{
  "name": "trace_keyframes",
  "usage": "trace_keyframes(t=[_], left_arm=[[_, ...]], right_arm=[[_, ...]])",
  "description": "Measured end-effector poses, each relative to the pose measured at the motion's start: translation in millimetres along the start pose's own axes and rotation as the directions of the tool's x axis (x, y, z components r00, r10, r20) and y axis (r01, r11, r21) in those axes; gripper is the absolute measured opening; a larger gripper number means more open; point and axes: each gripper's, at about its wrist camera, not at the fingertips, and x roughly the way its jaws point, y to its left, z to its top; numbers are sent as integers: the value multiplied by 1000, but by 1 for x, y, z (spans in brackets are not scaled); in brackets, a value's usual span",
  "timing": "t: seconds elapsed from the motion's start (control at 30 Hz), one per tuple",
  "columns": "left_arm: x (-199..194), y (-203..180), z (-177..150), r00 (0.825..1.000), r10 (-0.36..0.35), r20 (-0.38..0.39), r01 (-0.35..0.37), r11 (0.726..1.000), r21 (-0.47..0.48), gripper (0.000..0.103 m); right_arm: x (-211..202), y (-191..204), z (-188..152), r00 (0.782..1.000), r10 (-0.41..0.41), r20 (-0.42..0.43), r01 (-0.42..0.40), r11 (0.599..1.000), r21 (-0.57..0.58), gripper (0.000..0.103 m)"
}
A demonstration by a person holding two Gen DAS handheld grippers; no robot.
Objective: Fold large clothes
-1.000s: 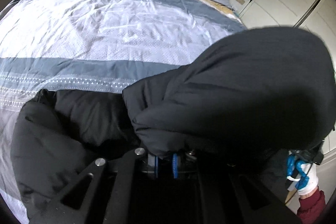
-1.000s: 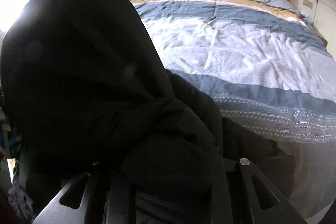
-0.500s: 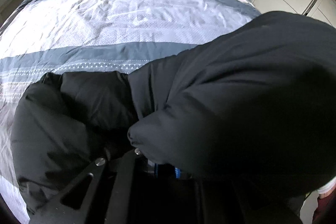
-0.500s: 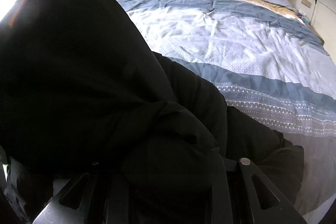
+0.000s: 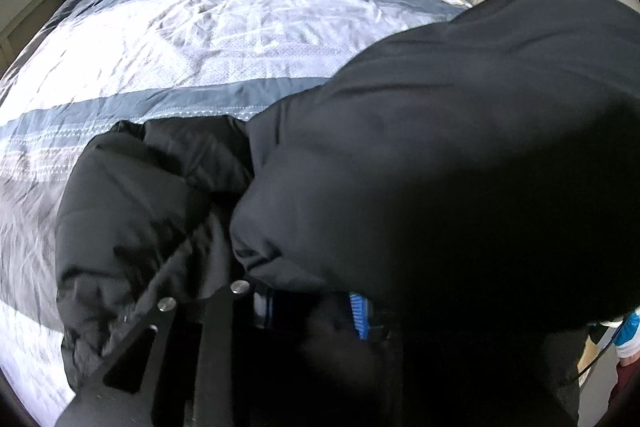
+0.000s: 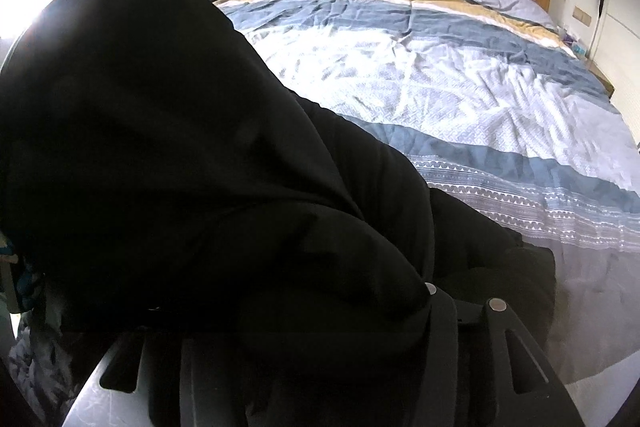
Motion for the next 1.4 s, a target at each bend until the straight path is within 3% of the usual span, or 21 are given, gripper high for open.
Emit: trace_keyframes(t=[0.17, 0.3, 0.47, 0.57, 0.7, 0.77, 0.9, 1.0, 1.1, 1.23, 1.4], left_arm=[[-23, 1, -14, 999, -36, 14, 36, 999, -6, 35], [-50, 5, -31, 996, -87, 28, 87, 996, 8, 35], [-99, 25, -39, 980, -175, 92, 177, 984, -20, 35], [-118, 43, -19, 969, -200, 149, 211, 975, -64, 36], [-119, 53, 27, 962, -182, 203, 208, 972, -112, 36], [-111, 51, 54, 956, -206, 210, 238, 961, -139, 36], [-85, 37, 100, 960, -197, 200, 224, 967, -123, 36], [-63, 18, 111, 963, -211, 167, 229, 969, -92, 36], [-47, 1, 94, 961, -250, 123, 257, 965, -46, 36], [-25, -23, 36, 960, -279, 11, 278, 960, 37, 36], [8, -60, -8, 970, -229, -85, 239, 962, 135, 36]], right_arm=[[-15, 4, -7, 1000, 3, 14, -3, 1000, -10, 52], [-32, 3, -14, 1000, -1, 30, 1, 1000, -9, 63], [-74, 6, -33, 999, 16, 50, -16, 1000, 10, 63], [-92, -3, -23, 996, 31, 88, -34, 999, 38, 63], [-105, -10, 6, 990, 31, 140, -44, 995, 92, 63], [-104, -12, 28, 985, 26, 168, -47, 991, 121, 63], [-89, -10, 67, 981, 39, 192, -70, 986, 154, 63], [-69, -4, 79, 982, 63, 176, -90, 985, 150, 63], [-53, 9, 76, 985, 100, 141, -115, 988, 106, 63], [-38, 34, 47, 988, 146, 60, -146, 989, 0, 63], [-21, 56, 3, 992, 108, -60, -116, 981, -156, 63]])
